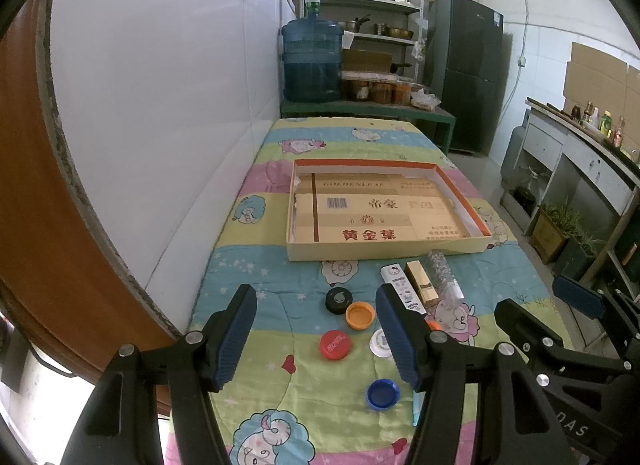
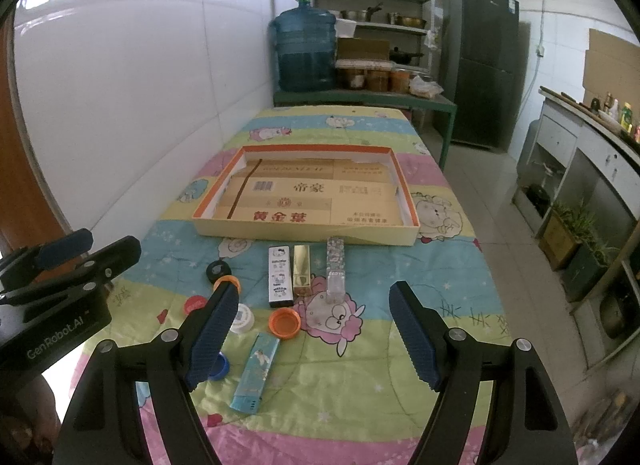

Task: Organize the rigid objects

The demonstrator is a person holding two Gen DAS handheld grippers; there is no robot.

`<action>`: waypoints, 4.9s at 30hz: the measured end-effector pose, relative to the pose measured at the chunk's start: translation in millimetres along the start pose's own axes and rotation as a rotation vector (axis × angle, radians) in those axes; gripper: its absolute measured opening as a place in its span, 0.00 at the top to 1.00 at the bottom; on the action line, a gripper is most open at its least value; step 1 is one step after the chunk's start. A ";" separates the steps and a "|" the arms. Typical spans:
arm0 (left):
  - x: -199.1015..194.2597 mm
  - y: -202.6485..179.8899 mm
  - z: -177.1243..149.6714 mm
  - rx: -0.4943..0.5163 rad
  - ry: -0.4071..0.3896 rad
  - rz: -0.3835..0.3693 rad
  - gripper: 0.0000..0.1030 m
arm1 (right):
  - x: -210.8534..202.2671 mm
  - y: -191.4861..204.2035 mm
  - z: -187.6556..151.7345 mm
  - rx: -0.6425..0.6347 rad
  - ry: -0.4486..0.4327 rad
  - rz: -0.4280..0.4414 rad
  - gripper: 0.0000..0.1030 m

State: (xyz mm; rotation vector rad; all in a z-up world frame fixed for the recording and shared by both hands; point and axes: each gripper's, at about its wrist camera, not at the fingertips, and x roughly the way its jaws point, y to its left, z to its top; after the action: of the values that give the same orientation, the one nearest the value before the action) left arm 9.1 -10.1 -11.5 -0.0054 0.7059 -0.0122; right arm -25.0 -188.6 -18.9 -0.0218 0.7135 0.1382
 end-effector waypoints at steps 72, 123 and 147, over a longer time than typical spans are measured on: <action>111.7 11.9 -36.9 0.017 0.185 -0.161 0.71 | 156.5 -34.0 7.3 -0.034 0.246 0.089 0.80; 294.5 -34.2 130.6 0.070 0.233 -0.054 0.71 | 259.0 -80.9 129.4 0.062 0.232 0.097 0.80; 313.3 -35.2 123.2 0.073 0.312 -0.080 0.70 | 282.9 -79.4 118.6 0.048 0.293 0.084 0.79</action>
State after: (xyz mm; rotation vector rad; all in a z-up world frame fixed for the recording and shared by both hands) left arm 327.1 -49.3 -120.7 0.0387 1.0165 -0.1174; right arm 274.2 -225.6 -116.3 0.0351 1.0103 0.2007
